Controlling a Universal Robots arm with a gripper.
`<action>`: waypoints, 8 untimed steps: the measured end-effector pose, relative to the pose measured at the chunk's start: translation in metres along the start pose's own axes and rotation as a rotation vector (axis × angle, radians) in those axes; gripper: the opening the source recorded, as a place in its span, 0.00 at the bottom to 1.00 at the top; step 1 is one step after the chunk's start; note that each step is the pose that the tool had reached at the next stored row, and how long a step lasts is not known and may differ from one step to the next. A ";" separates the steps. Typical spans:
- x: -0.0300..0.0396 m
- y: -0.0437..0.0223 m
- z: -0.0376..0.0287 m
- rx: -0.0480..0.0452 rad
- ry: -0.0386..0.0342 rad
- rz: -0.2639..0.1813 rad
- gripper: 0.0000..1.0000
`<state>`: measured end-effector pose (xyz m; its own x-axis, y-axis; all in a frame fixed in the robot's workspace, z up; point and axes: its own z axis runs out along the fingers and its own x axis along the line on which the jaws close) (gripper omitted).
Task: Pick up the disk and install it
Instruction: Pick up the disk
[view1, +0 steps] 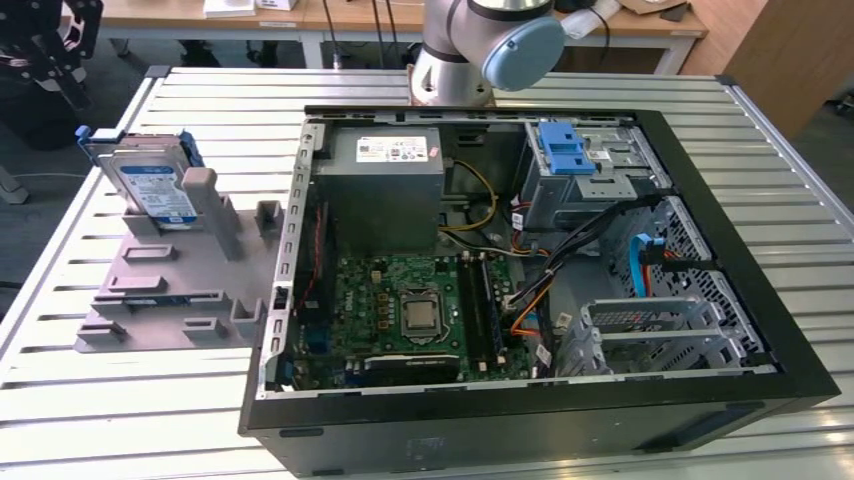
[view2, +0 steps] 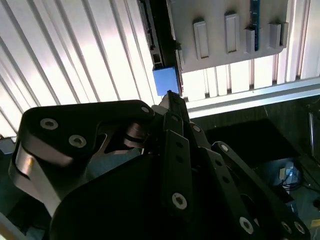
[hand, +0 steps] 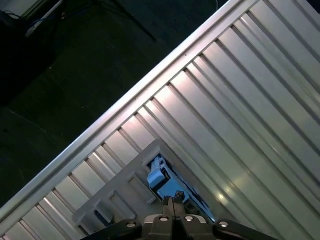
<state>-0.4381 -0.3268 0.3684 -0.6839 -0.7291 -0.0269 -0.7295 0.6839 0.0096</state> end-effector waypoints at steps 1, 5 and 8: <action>0.0000 0.0000 0.0002 -0.0005 0.0002 -0.018 0.11; 0.0000 0.0000 0.0008 -0.0024 0.0008 -0.089 0.11; 0.0000 0.0000 0.0012 -0.0040 0.0015 -0.145 0.11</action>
<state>-0.4381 -0.3268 0.3672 -0.5715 -0.8202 -0.0268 -0.8206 0.5715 0.0097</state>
